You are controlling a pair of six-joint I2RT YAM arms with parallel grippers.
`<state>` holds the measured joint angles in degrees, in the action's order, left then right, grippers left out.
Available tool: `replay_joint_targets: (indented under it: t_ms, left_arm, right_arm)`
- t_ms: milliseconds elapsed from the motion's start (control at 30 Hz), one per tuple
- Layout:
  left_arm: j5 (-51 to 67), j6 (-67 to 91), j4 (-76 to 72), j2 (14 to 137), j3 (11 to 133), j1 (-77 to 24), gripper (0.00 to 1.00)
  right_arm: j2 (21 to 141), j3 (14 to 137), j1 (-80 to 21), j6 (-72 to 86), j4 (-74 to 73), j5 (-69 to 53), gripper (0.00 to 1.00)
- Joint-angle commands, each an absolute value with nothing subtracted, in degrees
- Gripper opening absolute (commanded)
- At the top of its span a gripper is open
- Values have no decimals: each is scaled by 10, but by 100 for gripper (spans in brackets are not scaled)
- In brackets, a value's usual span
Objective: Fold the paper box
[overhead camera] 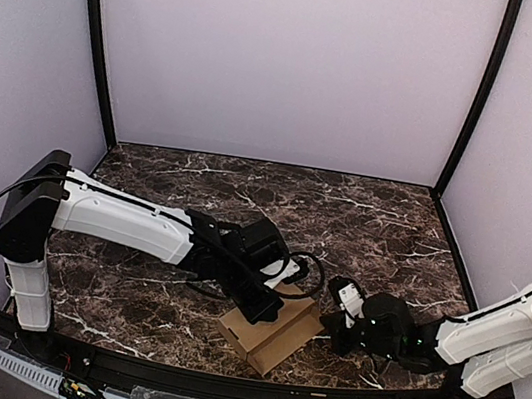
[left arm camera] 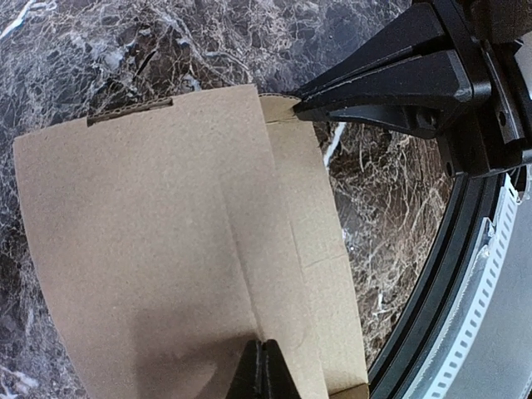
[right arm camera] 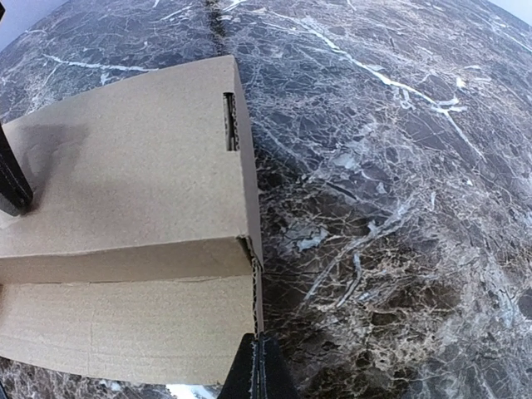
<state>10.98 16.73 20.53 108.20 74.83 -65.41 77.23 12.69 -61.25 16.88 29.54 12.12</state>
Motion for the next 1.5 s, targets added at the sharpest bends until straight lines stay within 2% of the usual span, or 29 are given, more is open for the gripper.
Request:
replay_joint_targets:
  t_ms: [0,300,1467]
  left_arm:
    - [109,162,234,1086,728,-656,1]
    - [94,156,241,1086,728,-664,1]
    - [95,154,232,1086,725,-668,1]
  right_arm:
    - [777,148,-624,168,210,110,0]
    - [773,197,-625,169,142,122,0]
    - [780,278,-624,159,72,116,0]
